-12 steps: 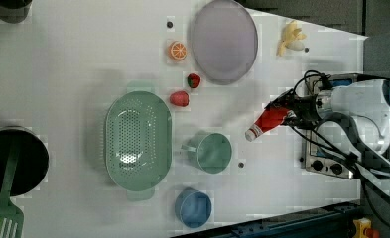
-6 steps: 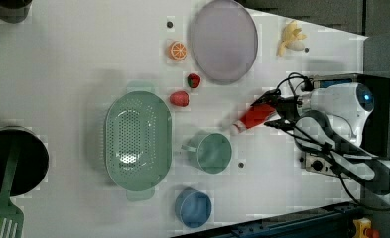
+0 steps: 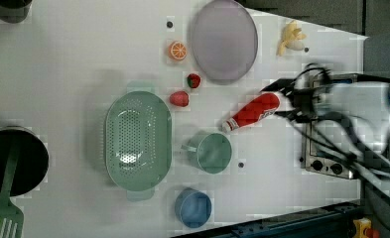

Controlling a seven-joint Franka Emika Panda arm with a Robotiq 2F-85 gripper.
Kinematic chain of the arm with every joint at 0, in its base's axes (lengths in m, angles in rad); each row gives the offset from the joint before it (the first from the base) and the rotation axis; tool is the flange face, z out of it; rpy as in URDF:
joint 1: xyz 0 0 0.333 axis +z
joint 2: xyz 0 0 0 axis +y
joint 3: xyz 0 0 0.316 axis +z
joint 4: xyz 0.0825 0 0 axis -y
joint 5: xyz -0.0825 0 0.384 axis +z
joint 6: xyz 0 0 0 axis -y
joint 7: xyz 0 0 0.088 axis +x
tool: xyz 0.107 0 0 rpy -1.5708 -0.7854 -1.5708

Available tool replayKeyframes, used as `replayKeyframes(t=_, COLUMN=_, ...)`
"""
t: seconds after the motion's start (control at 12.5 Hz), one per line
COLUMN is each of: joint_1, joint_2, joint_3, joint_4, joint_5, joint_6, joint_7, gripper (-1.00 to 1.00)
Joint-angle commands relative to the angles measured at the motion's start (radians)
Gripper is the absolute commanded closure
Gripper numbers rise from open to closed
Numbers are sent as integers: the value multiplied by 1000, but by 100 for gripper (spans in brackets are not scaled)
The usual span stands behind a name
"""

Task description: Pick Ketchup from oven and place it on table.

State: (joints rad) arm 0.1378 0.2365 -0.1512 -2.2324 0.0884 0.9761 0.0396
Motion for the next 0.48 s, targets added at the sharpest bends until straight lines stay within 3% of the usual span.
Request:
replayKeyframes(t=0.08, joint_1=-12, joint_2=-218, joint_3=-14, joint_4=162, joint_5=-15, joint_6=-131, joint_7=18, gripper=-100)
replayKeyframes(t=0.24, joint_1=-15, joint_2=-254, joint_3=-17, joint_4=306, joint_5=-23, joint_6=-405, joint_7=18, gripper=-100)
replayKeyframes(t=0.48, joint_1=-16, joint_2=-246, joint_3=-20, joint_4=447, joint_5=-80, joint_6=-602, joint_7=27, gripper=-100)
